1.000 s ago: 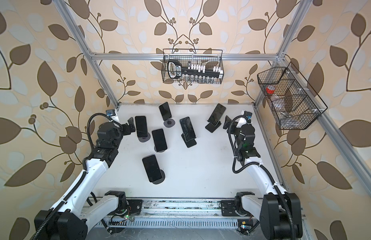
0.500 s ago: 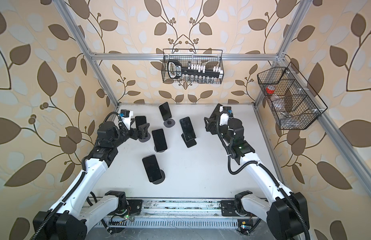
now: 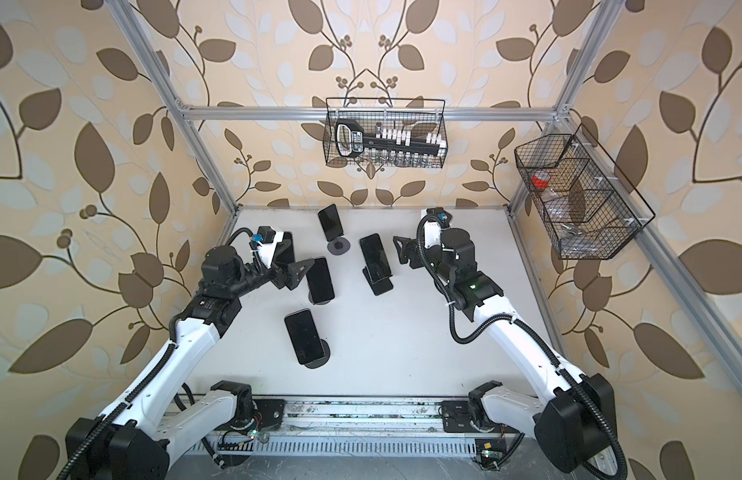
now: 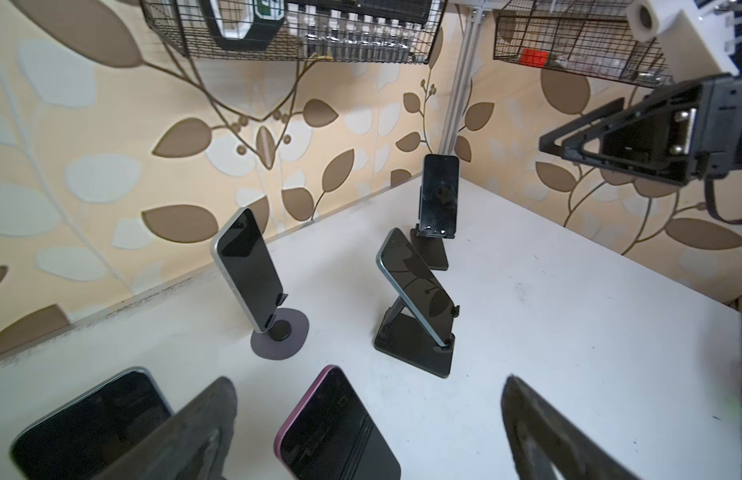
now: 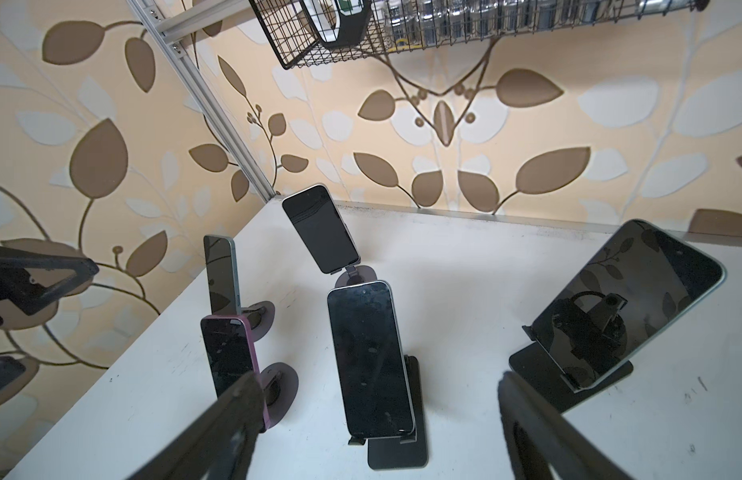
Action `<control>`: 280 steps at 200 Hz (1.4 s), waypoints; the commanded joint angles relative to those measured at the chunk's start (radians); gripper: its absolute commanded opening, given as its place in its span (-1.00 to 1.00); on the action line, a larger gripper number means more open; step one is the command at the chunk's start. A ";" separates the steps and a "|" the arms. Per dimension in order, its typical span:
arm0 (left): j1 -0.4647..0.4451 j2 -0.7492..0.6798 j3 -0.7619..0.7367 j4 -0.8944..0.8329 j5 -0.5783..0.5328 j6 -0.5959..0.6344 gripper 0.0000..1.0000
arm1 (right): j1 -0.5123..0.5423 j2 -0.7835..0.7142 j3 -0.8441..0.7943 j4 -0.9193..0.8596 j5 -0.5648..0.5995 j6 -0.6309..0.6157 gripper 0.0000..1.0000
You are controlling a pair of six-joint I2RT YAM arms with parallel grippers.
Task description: Remove the phone from the phone stand
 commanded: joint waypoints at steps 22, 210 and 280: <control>-0.049 -0.016 -0.025 0.076 0.049 0.048 0.98 | 0.007 0.012 0.124 -0.111 0.016 -0.067 0.76; -0.341 0.032 0.096 -0.140 0.096 0.056 0.97 | 0.048 0.152 0.017 0.000 -0.014 -0.032 0.77; -0.335 0.049 0.043 -0.127 0.024 0.182 0.98 | 0.055 0.195 -0.018 0.105 -0.072 -0.115 0.78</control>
